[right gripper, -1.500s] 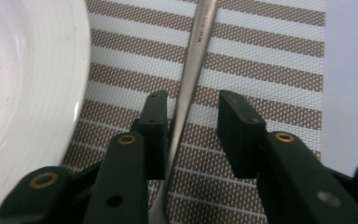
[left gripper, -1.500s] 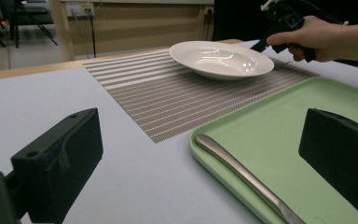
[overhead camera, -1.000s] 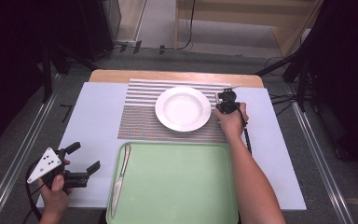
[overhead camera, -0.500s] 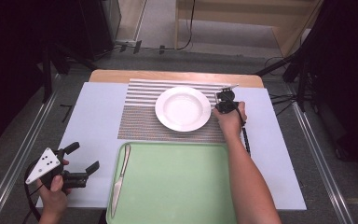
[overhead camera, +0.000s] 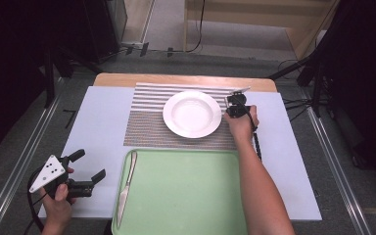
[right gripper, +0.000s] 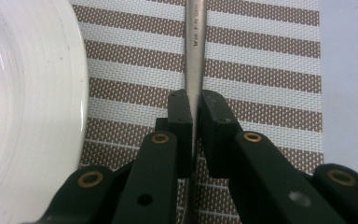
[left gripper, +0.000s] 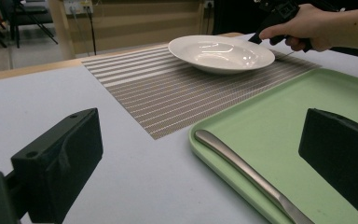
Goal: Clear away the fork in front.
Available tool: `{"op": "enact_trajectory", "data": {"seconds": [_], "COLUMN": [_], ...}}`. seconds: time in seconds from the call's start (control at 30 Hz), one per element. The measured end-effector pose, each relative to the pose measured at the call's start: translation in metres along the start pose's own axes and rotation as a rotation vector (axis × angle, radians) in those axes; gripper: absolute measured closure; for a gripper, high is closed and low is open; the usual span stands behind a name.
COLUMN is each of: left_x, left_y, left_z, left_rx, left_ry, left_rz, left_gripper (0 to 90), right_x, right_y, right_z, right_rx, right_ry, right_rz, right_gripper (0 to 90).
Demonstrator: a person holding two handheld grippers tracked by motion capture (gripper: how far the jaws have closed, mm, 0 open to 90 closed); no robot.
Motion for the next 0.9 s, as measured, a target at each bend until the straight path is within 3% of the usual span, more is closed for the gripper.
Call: {"op": "enact_trajectory", "data": {"seconds": [0.23, 0.43, 0.53, 0.9], "left_x": [-0.0006, -0.0004, -0.0013, -0.0011], "left_y": [0.0001, 0.001, 0.0006, 0.0003], "left_z": [0.0005, 0.0, 0.0012, 0.0015], "left_rx": [-0.001, -0.002, -0.007, -0.005], "left_ry": [0.001, 0.0, 0.0, 0.002], "left_rz": [-0.001, -0.001, -0.005, -0.003], "left_gripper": [0.0, 0.0, 0.0, 0.0], "right_x": [0.0004, 0.0004, 0.0021, -0.0005], "right_y": [0.0003, 0.0003, 0.001, 0.0048], "right_z": [0.0007, 0.0007, 0.001, 0.002], "right_rx": [0.009, 0.018, 0.022, 0.068], "right_ry": [-0.025, 0.023, 0.012, 0.026], "right_rz": [-0.027, -0.016, -0.041, -0.051], "right_gripper": [82.2, 82.5, 82.5, 82.7]}}
Point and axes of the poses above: each handheld gripper's, and its own axes: y roughly backward along the jaws, z roughly out of its underside, x roughly to its right, the point moved 9 cm from there along -y, roughly forward along the jaws, and after that the axes turned 11 degrees about -z, right-handed, at the moved point
